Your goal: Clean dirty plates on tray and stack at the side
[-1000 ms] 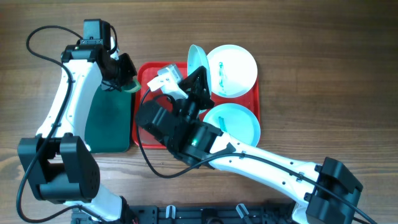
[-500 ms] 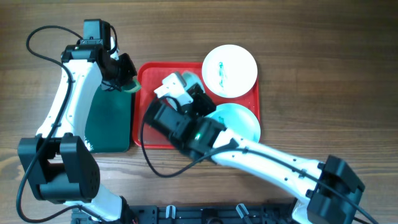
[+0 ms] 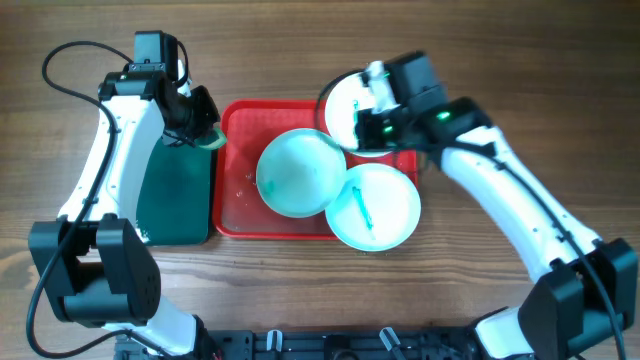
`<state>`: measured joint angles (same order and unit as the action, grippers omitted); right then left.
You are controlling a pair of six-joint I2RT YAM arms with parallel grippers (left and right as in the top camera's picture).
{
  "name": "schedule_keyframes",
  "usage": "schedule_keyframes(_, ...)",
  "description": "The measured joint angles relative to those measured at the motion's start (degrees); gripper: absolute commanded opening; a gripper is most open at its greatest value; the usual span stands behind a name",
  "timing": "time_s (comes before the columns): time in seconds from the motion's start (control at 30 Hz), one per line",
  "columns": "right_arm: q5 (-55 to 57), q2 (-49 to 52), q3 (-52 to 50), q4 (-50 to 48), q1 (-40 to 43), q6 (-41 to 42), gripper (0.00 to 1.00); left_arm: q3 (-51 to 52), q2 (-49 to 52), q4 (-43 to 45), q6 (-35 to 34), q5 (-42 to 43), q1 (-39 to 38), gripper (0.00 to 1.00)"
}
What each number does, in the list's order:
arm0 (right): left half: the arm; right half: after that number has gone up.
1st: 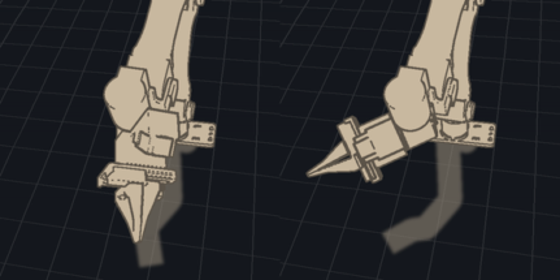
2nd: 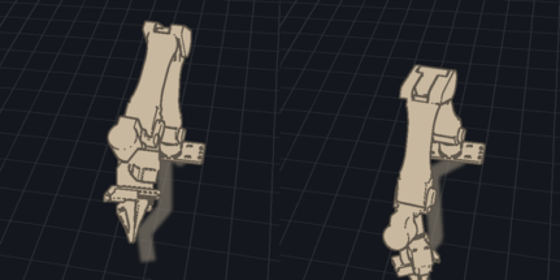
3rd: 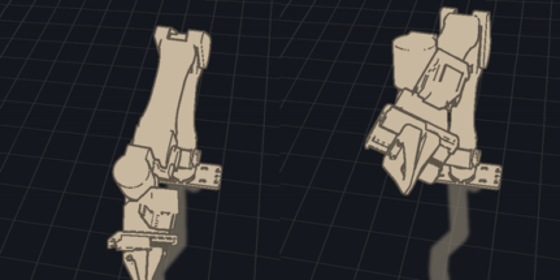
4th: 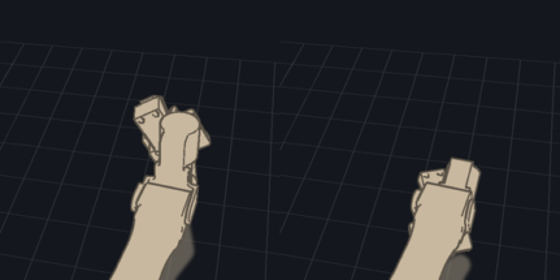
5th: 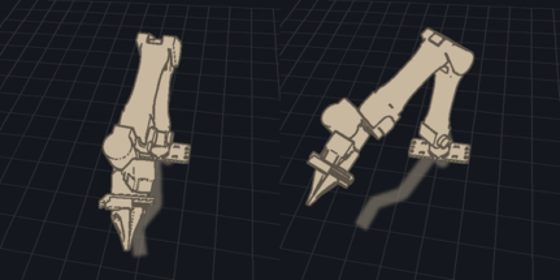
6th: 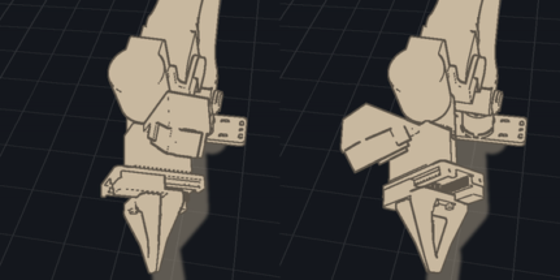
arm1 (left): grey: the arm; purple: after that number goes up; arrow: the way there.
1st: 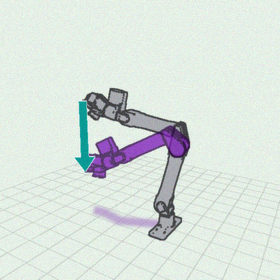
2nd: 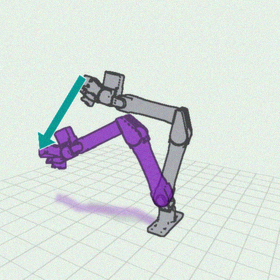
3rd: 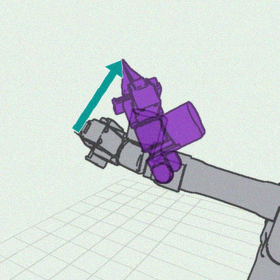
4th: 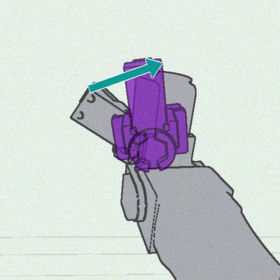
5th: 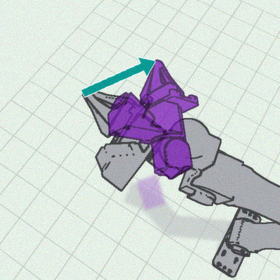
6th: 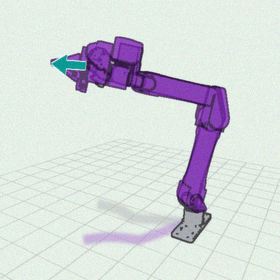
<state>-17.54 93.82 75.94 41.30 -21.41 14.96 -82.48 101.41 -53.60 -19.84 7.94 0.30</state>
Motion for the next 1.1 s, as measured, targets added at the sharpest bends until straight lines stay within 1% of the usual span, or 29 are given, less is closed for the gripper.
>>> schedule_keyframes(0.07, -1.7, 0.0, 0.0, 1.4, 2.6, -1.2, 0.09, 0.0, 0.0, 0.0, 0.0, 0.0, 0.0, 0.04)
schedule_keyframes(0.17, -1.9, 0.0, 0.0, 2.3, 3.2, -3.2, 0.28, 0.0, 0.0, 0.0, 0.0, 0.0, 0.0, 0.04)
schedule_keyframes(0.23, -1.9, 0.1, 0.0, 2.2, 2.4, -3.6, 0.35, 0.0, 0.0, 0.0, 0.0, 0.0, 0.0, 0.04)
schedule_keyframes(0.33, -2.0, 1.5, 0.0, 2.2, 1.2, -2.4, 0.38, 0.0, 0.0, 0.0, -0.6, 0.0, 0.0, 0.04)
schedule_keyframes(0.4, -2.0, 4.5, 0.0, 2.2, 0.4, -0.7, 0.40, 0.0, 0.0, 0.0, -0.6, 0.0, 0.0, 0.04)
schedule_keyframes(0.5, -2.2, 9.5, 0.0, 2.4, -0.8, 2.8, 0.41, 0.0, 0.0, 0.0, -0.7, 0.0, 0.0, 0.04)
schedule_keyframes(0.7, -2.4, 13.7, 0.0, 1.9, -2.4, 5.8, 0.41, 0.0, 0.0, -0.1, -0.8, 0.0, 0.0, 0.04)
schedule_keyframes(0.83, -2.4, 17.5, 0.0, -0.1, -2.4, 6.7, 0.40, 0.0, 0.0, -0.6, -0.9, 0.0, 0.0, 0.04)
schedule_keyframes(0.93, -2.9, 20.0, 0.0, -2.8, -2.6, 7.2, 0.35, 0.0, 0.0, -0.9, -0.9, 0.0, 0.0, 0.04)
schedule_keyframes(1.1, -3.0, 20.4, 0.0, -5.2, -3.4, 7.8, 0.15, 0.0, 0.0, -0.9, -0.8, 0.0, 0.0, 0.04)
